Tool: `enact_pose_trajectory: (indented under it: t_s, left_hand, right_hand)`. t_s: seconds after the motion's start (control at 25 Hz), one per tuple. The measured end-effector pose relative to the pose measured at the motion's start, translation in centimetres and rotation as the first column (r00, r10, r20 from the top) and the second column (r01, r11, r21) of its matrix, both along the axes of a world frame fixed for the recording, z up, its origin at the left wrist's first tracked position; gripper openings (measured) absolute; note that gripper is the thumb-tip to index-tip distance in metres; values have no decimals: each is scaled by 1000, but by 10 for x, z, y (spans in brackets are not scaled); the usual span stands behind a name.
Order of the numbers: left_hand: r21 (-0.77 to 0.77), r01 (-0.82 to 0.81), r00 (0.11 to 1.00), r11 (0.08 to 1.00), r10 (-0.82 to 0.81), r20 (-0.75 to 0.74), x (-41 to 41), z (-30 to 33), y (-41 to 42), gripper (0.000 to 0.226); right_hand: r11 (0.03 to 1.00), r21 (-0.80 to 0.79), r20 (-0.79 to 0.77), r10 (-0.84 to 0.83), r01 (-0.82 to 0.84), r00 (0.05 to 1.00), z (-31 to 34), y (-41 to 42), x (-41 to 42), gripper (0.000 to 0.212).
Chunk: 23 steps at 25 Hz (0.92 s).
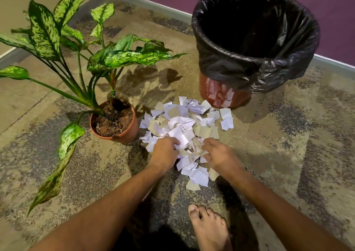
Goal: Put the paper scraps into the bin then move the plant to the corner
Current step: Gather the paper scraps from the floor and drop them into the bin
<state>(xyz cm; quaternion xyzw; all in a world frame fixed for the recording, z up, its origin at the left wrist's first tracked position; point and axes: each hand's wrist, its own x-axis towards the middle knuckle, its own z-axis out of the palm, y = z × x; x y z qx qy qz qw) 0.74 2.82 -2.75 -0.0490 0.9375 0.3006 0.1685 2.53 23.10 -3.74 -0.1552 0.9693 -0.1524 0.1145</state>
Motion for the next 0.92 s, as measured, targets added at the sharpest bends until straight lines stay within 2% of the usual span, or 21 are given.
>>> enact_pose_trajectory:
  t_s: [0.2,0.36,0.48,0.52,0.6,0.68,0.72,0.76,0.8,0.84,0.88,0.92]
  left_hand:
    - [-27,24,997,999,-26,-76,-2,8,-5,19]
    - [-36,50,988,998,-54,-147,-2,19,-2,13]
    - [-35,29,977,999,-35,-209,-3,27,0,12]
    - [-42,31,974,999,-40,-223,-3,30,0,12]
    - [-62,58,966,996,-72,-249,-3,33,-1,13]
    - [-96,110,956,989,-132,-261,-2,35,-1,14]
    - [-110,132,951,985,-157,-267,-1,36,0,14]
    - [-125,147,949,981,-176,-262,-1,38,1,14]
    - [-134,159,946,978,-190,-264,-1,39,3,14]
    - [-148,173,943,974,-207,-260,-2,41,4,14]
    - [-154,193,933,969,-230,-276,-3,41,5,15]
    - [-164,218,923,962,-258,-286,-3,44,6,16]
  right_hand:
    - [988,-126,-235,-114,86,965,33,14,0,16]
    - [957,-209,-268,-253,200,930,68,21,0,17]
    - [905,-394,-351,-309,160,884,111,22,-4,15]
    - [908,-404,-413,-290,112,863,123,19,-2,13]
    - [911,-413,-589,-262,-6,765,160,23,-20,10]
    - [940,-318,-769,-179,-124,614,203,34,-54,10]
    - [955,-276,-804,-170,-105,570,208,35,-59,11]
    - [954,-288,-847,-214,-81,486,208,36,-66,14]
    - [953,-298,-838,-234,-54,493,194,40,-56,16]
    - [944,-322,-633,-273,75,725,167,43,-24,18]
    - [950,-283,-434,-250,132,865,110,39,24,20]
    - [967,-156,-424,-249,200,871,41,20,70,21]
